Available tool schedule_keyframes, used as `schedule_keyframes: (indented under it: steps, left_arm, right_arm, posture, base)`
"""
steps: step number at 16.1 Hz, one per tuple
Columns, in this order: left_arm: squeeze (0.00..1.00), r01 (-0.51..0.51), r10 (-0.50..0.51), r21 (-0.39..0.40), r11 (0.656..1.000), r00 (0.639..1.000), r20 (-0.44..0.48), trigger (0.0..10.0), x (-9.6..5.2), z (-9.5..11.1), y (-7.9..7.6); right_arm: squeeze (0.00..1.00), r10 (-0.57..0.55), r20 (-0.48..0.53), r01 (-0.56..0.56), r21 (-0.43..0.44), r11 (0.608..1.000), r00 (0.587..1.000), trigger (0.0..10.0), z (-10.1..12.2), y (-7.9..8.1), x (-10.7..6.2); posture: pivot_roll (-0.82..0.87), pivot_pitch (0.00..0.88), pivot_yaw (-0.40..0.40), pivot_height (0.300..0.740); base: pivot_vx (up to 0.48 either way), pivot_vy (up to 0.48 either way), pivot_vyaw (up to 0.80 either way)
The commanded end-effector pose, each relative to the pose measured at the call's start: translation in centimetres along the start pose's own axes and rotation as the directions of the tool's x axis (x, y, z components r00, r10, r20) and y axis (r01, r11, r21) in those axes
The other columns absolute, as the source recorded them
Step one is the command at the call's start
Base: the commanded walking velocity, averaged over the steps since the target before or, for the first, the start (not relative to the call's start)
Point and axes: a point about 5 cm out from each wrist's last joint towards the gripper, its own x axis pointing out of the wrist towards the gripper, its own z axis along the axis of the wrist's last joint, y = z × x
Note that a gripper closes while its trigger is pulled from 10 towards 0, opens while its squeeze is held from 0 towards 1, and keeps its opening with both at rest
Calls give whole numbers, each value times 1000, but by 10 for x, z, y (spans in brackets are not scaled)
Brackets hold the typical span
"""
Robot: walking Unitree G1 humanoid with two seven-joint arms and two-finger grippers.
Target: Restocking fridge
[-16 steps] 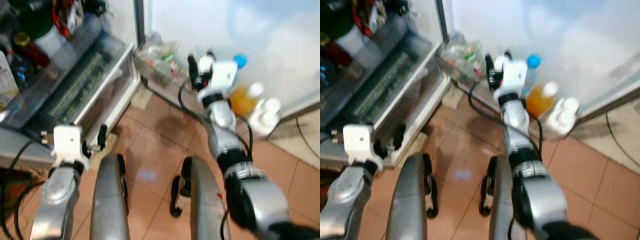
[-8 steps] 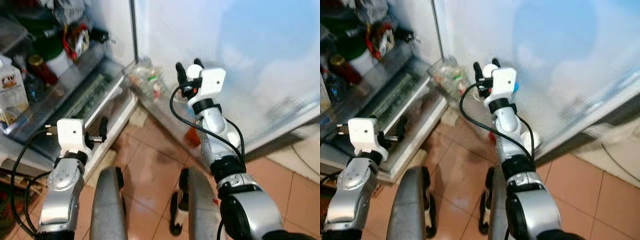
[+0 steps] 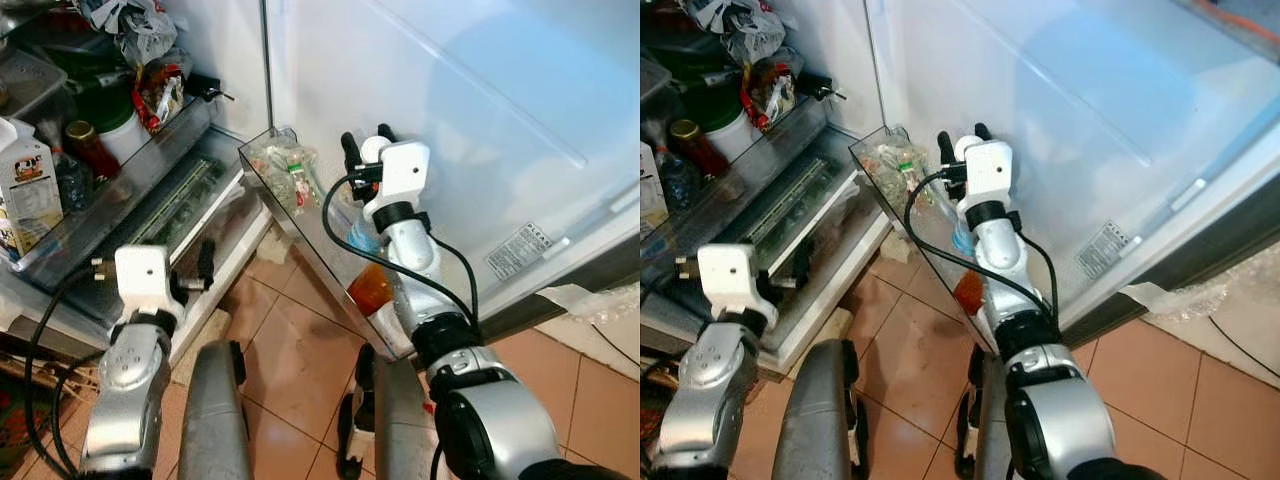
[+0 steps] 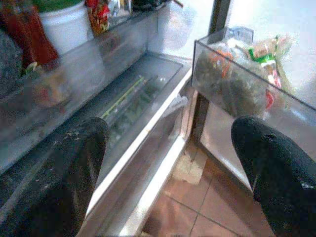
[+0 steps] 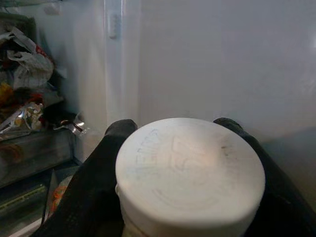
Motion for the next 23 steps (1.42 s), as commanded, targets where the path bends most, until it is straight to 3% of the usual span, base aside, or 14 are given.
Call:
schedule_keyframes:
  steps: [1,5,8,11,16,17,18,23]
  left_arm:
    - [0,-8,8,6,1000,1000,13,10000,-3,2,1]
    - [0,-16,16,-1,1000,1000,4,10000,-15,3,-3]
    - [0,-21,21,-2,1000,1000,-11,10000,-31,4,-3]
    - [0,-28,28,12,1000,999,-19,10000,-48,9,-2]
    - [0,-34,35,14,999,997,-71,10000,-85,17,-7]
    - [0,-25,26,16,1000,996,-83,10000,-88,18,-9]
    - [0,-24,25,15,1000,996,-89,10000,-89,18,-9]
    - [0,-15,17,19,1000,993,-116,10000,-90,19,-9]
  right_arm:
    - [0,-21,21,21,-2,1000,1000,10000,5,1,5]
    - [0,5,-60,-1,66,998,998,10000,-9,35,3]
    - [0,12,-66,-8,72,997,998,10000,-9,47,5]
    - [0,3,-82,1,45,999,997,10000,-12,49,5]
    - [0,-77,-153,67,-67,995,985,10000,-21,32,7]
    - [698,-93,-155,84,-64,994,984,10000,-20,28,8]
    - [1000,-93,-162,88,-37,995,982,10000,-20,25,9]
    - [1000,-158,-148,146,-93,985,976,10000,-18,12,12]
  posture:
    - [156,142,-68,605]
    - [189,204,-77,605]
    - [228,265,-79,605]
    - [273,325,-77,605]
    - [327,402,-70,605]
    - [330,409,-67,605]
    - [332,413,-64,605]
    - [331,403,-57,605]
  base:
    - [0,0,0]
    - [0,0,0]
    - [0,0,0]
    - [0,0,0]
    - [0,0,0]
    - [0,0,0]
    - [0,0,0]
    - [0,0,0]
